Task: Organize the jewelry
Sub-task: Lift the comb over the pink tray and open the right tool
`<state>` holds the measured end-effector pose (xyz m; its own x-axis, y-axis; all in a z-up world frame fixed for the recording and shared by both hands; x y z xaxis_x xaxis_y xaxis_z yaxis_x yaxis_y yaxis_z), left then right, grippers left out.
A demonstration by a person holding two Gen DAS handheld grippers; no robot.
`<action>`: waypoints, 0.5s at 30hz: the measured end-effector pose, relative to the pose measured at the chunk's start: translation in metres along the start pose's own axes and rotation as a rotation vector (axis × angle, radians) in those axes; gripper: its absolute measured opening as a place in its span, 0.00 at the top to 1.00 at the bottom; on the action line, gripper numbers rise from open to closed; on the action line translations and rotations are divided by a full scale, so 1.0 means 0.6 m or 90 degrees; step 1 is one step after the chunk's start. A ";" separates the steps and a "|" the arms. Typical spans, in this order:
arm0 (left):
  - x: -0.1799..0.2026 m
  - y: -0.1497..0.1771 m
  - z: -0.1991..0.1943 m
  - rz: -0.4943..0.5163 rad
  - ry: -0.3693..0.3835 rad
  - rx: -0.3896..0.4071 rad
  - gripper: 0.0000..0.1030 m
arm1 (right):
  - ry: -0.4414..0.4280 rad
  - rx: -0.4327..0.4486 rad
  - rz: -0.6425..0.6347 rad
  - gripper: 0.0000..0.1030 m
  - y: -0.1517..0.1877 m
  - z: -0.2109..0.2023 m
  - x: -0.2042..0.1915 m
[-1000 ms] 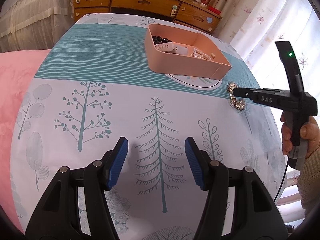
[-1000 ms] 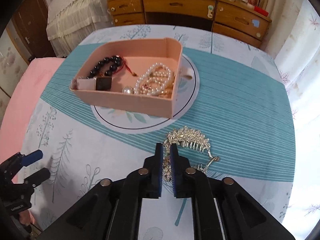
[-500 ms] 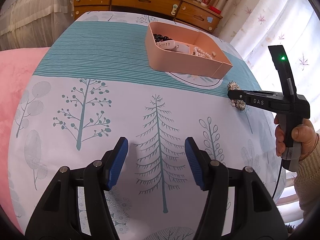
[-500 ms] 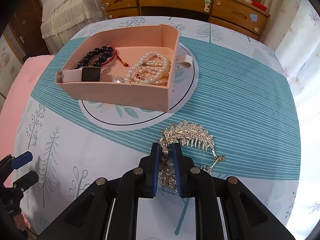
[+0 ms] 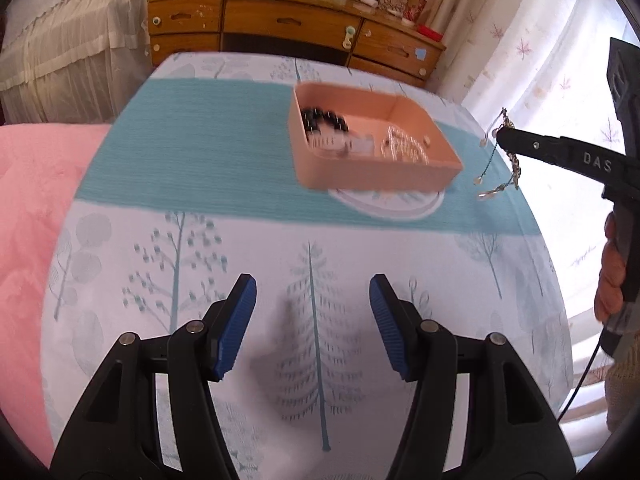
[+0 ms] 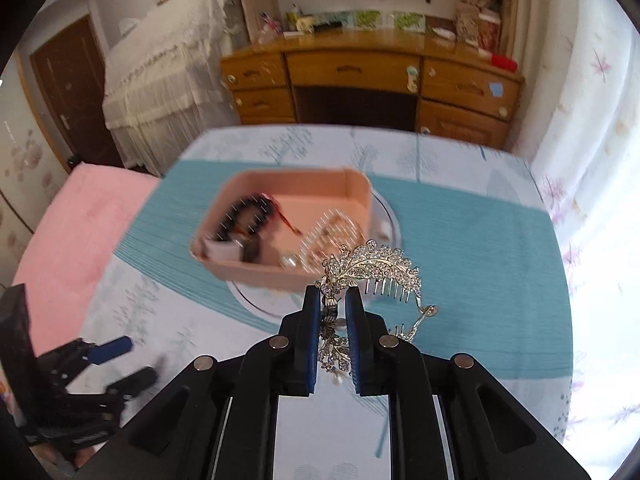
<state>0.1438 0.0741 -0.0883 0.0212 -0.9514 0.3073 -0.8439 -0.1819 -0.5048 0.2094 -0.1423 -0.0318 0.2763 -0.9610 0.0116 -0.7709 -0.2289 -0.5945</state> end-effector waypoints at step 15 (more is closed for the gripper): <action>-0.021 -0.134 0.018 -0.088 -0.024 0.027 0.37 | 0.006 -0.065 0.004 0.82 -0.131 0.162 -0.046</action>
<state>0.2170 0.0978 -0.0604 0.1567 -0.9252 0.3457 -0.8078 -0.3214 -0.4941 0.3183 -0.0825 -0.0634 0.2657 -0.9639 0.0161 -0.8275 -0.2366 -0.5092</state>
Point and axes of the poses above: each gripper's, at about its wrist camera, not at the fingertips, and z roughly the way its jaws point, x to its right, y to its underside, the point moved 3 cm from there along z, roughly the way its jaws point, and after that the axes turned 7 degrees about -z, right-handed, at the moved point
